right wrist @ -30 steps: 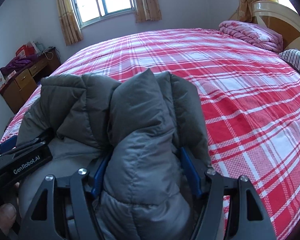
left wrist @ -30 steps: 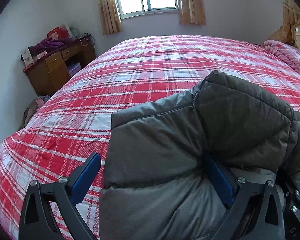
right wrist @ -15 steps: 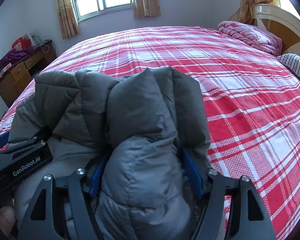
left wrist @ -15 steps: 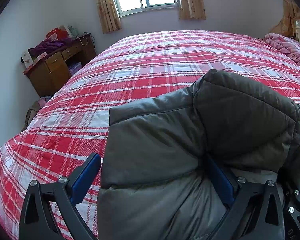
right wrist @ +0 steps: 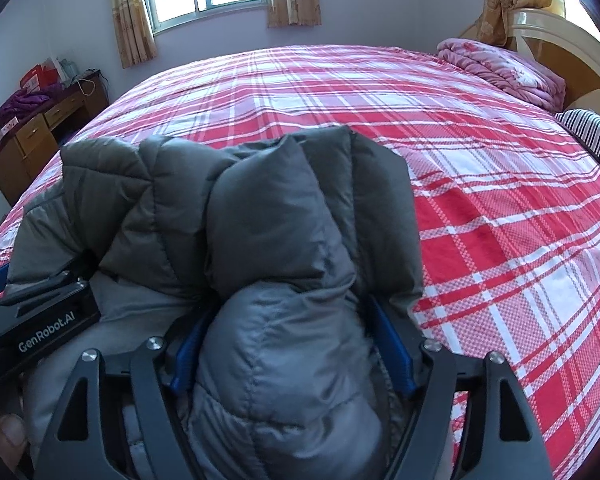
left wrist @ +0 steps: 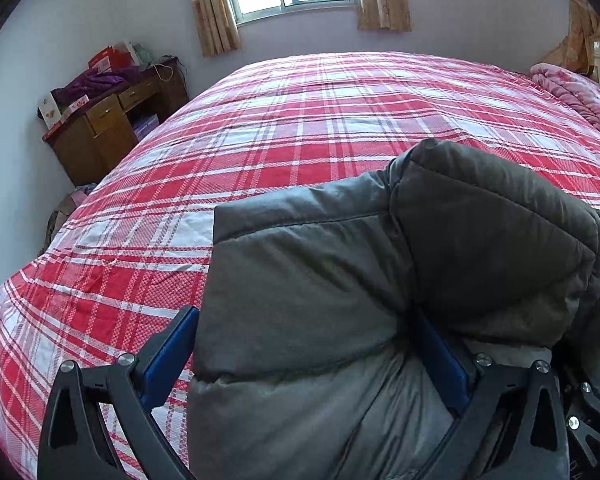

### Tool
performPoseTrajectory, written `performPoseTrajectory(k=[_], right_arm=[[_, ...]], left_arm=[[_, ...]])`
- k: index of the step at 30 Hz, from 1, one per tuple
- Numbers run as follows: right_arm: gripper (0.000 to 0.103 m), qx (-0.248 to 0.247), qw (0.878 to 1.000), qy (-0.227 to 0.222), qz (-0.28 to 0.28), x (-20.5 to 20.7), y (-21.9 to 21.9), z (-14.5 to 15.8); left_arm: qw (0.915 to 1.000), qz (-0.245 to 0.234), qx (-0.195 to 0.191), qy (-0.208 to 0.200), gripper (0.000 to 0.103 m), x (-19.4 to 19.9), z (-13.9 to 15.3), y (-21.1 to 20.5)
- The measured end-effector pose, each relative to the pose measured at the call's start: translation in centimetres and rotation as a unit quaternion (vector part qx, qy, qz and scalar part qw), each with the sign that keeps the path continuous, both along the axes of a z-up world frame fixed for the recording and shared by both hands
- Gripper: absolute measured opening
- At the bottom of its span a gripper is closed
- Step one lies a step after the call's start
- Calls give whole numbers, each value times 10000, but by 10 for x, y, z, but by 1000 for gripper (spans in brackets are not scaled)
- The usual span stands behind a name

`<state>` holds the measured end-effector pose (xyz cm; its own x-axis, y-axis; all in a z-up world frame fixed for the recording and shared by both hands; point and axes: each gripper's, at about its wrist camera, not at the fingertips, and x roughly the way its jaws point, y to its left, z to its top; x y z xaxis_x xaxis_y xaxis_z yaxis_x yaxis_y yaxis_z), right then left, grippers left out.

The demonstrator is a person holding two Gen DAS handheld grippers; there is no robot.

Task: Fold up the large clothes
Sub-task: 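Close both grippers on the folded grey jacket bundle, then lift the jacket bundle off the bed with both grippers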

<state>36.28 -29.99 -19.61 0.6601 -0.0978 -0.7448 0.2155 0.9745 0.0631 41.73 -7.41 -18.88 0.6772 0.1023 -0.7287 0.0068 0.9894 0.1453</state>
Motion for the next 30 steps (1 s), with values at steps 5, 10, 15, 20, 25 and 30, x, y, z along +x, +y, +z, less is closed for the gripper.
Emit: performPoseTrajectory(k=[5, 10, 15, 20, 25, 30], right_arm=[[79, -56, 10000, 65, -3, 1, 2, -1], [80, -132, 9998, 123, -20, 2, 4, -1], [81, -132, 9998, 139, -25, 3, 4, -1], [81, -116, 9998, 137, -29, 4, 5, -1], [81, -104, 9999, 135, -28, 4, 4, -1], [81, -93, 9999, 139, -33, 5, 4, -1]], left_arm=[[10000, -2, 10, 24, 102, 1, -1, 0], [10000, -2, 33, 29, 102, 0, -2, -1], [10000, -3, 38, 23, 102, 0, -2, -1], [10000, -1, 43, 18, 102, 1, -3, -1], [10000, 3, 59, 9, 102, 1, -3, -2], [10000, 2, 58, 14, 102, 2, -3, -2]])
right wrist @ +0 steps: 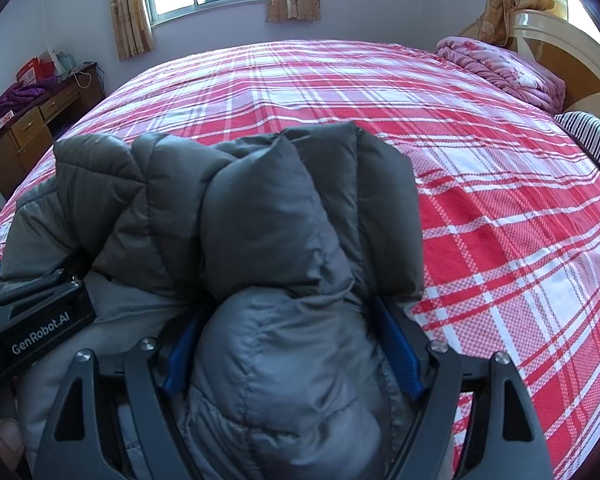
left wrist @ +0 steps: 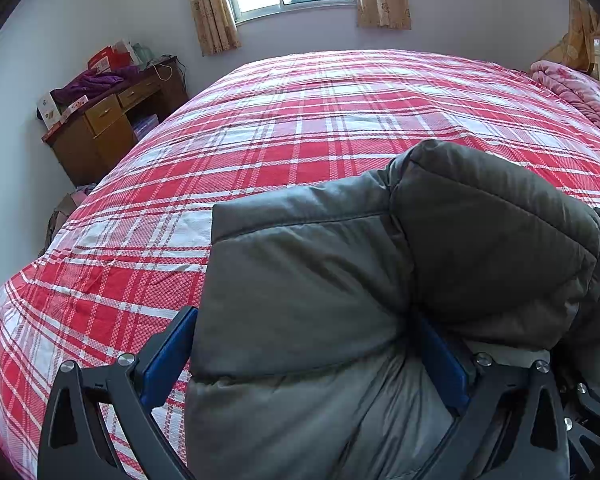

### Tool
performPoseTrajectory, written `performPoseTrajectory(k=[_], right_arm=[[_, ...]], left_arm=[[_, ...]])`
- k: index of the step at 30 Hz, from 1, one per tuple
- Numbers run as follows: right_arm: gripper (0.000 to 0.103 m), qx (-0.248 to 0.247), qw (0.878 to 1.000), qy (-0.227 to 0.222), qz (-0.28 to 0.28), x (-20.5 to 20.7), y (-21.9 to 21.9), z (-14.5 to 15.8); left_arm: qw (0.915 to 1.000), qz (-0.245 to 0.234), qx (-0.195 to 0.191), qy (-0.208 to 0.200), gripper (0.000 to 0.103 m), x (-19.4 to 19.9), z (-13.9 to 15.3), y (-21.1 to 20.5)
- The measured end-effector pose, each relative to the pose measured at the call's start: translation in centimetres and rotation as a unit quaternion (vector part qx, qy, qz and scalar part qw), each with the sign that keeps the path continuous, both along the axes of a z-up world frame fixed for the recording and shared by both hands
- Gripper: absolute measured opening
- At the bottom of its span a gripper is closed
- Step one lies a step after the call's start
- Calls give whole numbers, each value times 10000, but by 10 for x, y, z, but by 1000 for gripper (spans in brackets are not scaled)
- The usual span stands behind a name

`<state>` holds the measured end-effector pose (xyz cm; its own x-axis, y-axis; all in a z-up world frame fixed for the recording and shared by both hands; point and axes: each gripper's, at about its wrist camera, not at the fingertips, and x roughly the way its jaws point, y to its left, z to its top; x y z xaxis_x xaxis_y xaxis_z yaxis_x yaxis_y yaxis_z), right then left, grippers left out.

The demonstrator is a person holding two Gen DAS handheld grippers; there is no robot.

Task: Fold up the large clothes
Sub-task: 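Lift the jacket bundle off the bed with both grippers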

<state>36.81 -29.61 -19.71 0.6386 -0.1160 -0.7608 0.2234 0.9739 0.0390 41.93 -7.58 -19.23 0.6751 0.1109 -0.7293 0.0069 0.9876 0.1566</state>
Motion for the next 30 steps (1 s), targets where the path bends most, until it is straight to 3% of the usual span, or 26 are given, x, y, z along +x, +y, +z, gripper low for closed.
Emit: performPoseTrajectory(k=[4, 8, 12, 16, 24, 30], right_arm=[[82, 66, 10000, 15, 23, 0, -3, 1], [83, 518, 9981, -282, 160, -20, -17, 17], [83, 726, 9949, -698, 46, -58, -36, 28], [84, 949, 9930, -697, 3, -76, -48, 19], [86, 1709, 9836, -549, 155, -72, -62, 0], [87, 1613, 9844, -659, 236, -74, -55, -2]], left_arm=[[9996, -166, -174, 136, 102, -4, 9, 7], [9944, -626, -839, 131, 102, -37, 34, 37], [9937, -778, -801, 75, 102, -60, 33, 58], [9902, -944, -1011, 190, 102, -73, 22, 67], [9879, -1016, -1149, 228, 102, -76, 11, 70], [9903, -1024, -924, 146, 102, -75, 6, 59]])
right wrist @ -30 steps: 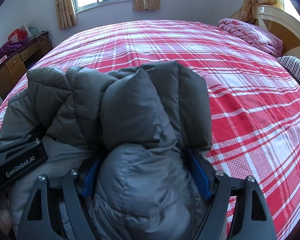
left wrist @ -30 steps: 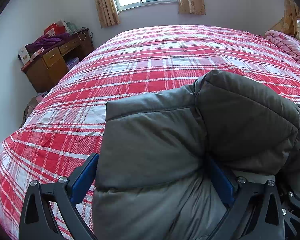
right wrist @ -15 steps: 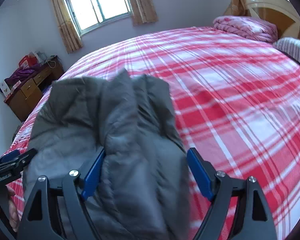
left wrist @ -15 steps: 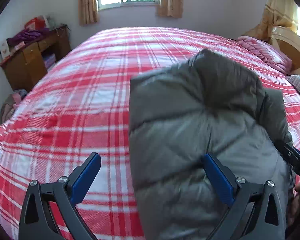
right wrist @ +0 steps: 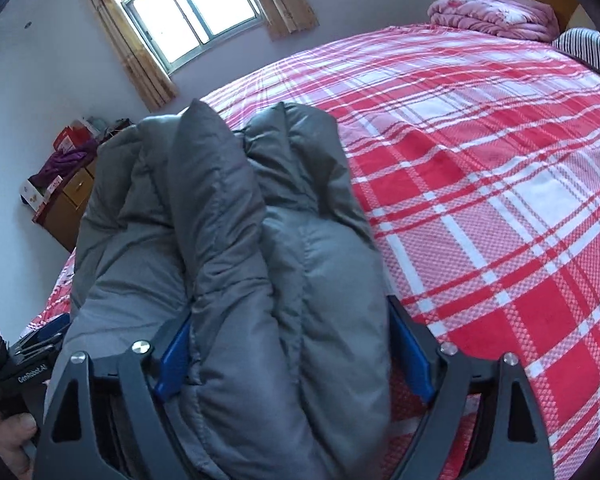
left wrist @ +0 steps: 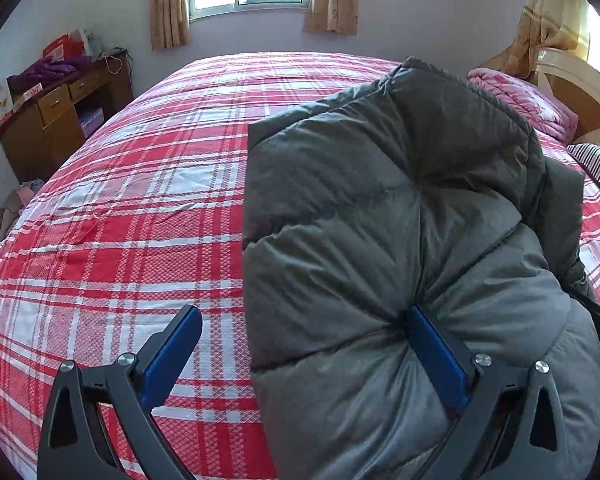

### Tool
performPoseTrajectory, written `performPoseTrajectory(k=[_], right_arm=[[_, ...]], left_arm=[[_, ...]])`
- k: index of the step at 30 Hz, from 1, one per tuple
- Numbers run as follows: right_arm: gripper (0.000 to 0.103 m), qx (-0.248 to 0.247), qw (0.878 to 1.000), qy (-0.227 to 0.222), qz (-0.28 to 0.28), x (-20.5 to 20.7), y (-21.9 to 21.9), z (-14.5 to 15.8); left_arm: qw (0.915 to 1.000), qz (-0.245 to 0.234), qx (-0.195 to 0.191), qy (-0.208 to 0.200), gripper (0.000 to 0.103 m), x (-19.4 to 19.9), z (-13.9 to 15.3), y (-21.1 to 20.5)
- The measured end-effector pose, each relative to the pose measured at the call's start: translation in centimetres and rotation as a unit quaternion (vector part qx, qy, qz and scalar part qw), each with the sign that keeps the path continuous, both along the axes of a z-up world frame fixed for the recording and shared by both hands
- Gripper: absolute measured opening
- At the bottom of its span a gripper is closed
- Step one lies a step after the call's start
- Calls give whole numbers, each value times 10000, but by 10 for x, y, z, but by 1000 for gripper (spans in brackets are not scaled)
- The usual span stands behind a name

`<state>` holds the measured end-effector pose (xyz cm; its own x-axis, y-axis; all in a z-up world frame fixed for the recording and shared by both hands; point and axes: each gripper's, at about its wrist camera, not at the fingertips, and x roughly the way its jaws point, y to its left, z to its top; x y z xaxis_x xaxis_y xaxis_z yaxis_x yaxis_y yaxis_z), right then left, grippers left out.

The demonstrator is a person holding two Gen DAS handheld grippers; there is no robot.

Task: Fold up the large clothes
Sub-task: 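Lift the jacket bundle off the bed with both grippers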

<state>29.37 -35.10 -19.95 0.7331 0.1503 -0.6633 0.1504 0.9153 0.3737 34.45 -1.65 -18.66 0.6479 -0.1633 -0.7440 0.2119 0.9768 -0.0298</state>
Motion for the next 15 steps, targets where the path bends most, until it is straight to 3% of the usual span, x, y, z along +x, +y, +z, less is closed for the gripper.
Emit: performPoseTrajectory(k=[4, 9, 10, 12, 15], right_arm=[[74, 90, 9992, -86, 374, -3, 11, 0], [80, 169, 9991, 6, 397, 7, 13, -3], [78, 161, 9990, 22, 421, 9, 11, -2], [65, 165, 9984, -86, 539, 5, 13, -1], [63, 294, 9977, -149, 588, 2, 12, -2]], left_arm=[[9999, -57, 29, -133, 102, -4, 0, -3], [9998, -111, -178, -47, 102, -2, -2, -2], [9995, -192, -254, -26, 102, -3, -2, -1], [9985, -301, -452, 44, 102, -3, -5, 1], [9956, -334, -835, 257, 101, 1, -11, 6]])
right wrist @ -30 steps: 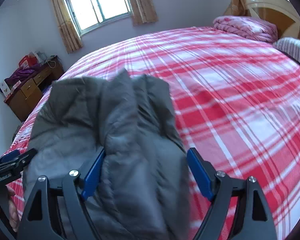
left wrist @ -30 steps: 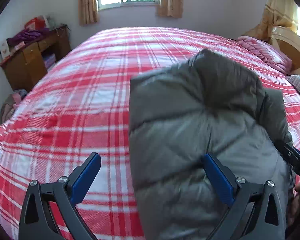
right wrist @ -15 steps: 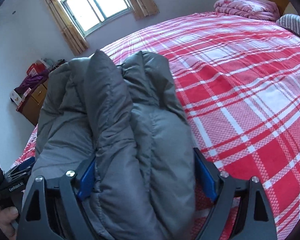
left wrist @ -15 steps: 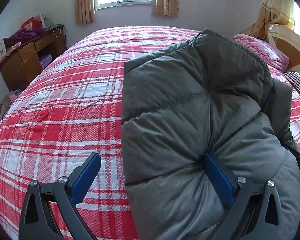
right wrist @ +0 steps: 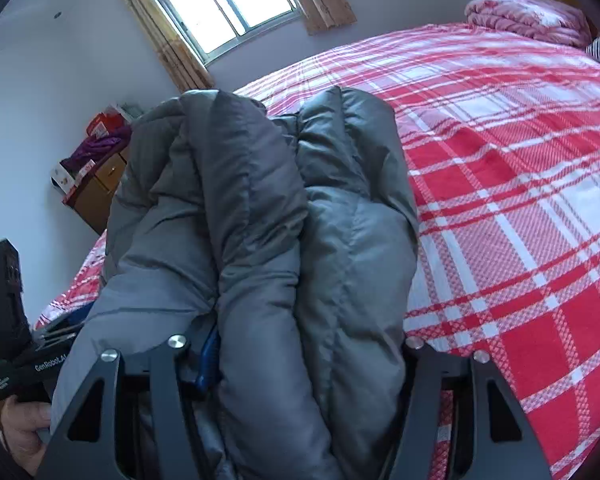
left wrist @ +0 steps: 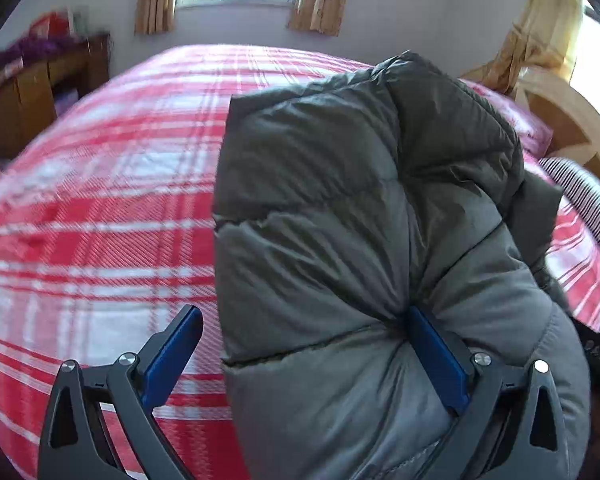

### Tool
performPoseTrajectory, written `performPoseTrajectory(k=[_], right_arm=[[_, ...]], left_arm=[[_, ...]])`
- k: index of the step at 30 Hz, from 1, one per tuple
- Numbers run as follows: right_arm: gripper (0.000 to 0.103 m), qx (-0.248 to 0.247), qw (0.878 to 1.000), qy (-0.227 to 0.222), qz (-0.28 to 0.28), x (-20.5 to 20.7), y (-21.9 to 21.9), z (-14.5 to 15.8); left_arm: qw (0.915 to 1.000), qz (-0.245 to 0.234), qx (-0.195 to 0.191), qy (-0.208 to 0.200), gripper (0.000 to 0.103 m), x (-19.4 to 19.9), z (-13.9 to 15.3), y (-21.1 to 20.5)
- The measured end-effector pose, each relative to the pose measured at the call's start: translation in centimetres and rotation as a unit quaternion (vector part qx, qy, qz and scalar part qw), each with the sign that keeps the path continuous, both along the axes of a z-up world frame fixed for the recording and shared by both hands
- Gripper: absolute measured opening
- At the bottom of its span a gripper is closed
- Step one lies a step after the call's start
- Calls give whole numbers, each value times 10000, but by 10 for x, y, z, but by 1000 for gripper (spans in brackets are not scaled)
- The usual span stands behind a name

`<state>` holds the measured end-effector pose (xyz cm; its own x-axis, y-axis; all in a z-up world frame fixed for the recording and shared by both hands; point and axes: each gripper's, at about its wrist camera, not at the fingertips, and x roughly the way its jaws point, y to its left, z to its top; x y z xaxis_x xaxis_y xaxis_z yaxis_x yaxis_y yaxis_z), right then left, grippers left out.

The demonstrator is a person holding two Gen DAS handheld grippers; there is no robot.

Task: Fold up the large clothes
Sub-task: 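Lift the jacket bundle off the bed with both grippers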

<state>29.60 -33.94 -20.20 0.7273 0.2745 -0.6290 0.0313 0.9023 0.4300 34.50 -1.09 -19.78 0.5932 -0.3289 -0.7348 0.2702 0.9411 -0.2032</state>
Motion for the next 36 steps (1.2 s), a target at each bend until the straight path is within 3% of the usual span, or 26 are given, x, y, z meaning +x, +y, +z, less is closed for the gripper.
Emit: performPoseTrajectory(k=[2, 4, 6, 8, 10, 12, 14, 19, 26, 36], right_arm=[[68, 71, 10000, 52, 0, 3, -2, -2], [68, 87, 9999, 66, 19, 5, -2, -1], [62, 89, 9999, 54, 10, 5, -1, -1], [37, 300, 9994, -42, 161, 5, -3, -1], [31, 469, 9985, -121, 270, 3, -3, -1], [27, 492, 9981, -202, 308, 0, 0, 4], [25, 636, 9970, -298, 337, -8, 2, 7], [24, 1032, 9917, -615, 452, -34, 8, 17], [24, 1333, 9820, -1099, 761, -57, 40, 56], [24, 1182, 9724, -1357, 1486, -46, 110, 105]], left_arm=[[9998, -82, -148, 84, 99, 2, -2, 0], [9992, -271, -287, 83, 82, -1, -1, -2], [9989, -406, -232, -38, 72, -7, 2, -5], [9983, -547, -88, -204, 57, -15, 7, -11], [9976, -561, 139, -380, 30, -24, 17, -16], [9963, -567, 272, -592, 23, -33, 32, -16], [9934, -610, 380, -893, 21, -52, 53, -10], [9891, -644, 240, -1305, 20, -88, 93, 15], [9873, -374, 30, -1541, 20, -118, 132, 65], [9861, 172, -57, -1653, 20, -132, 146, 140]])
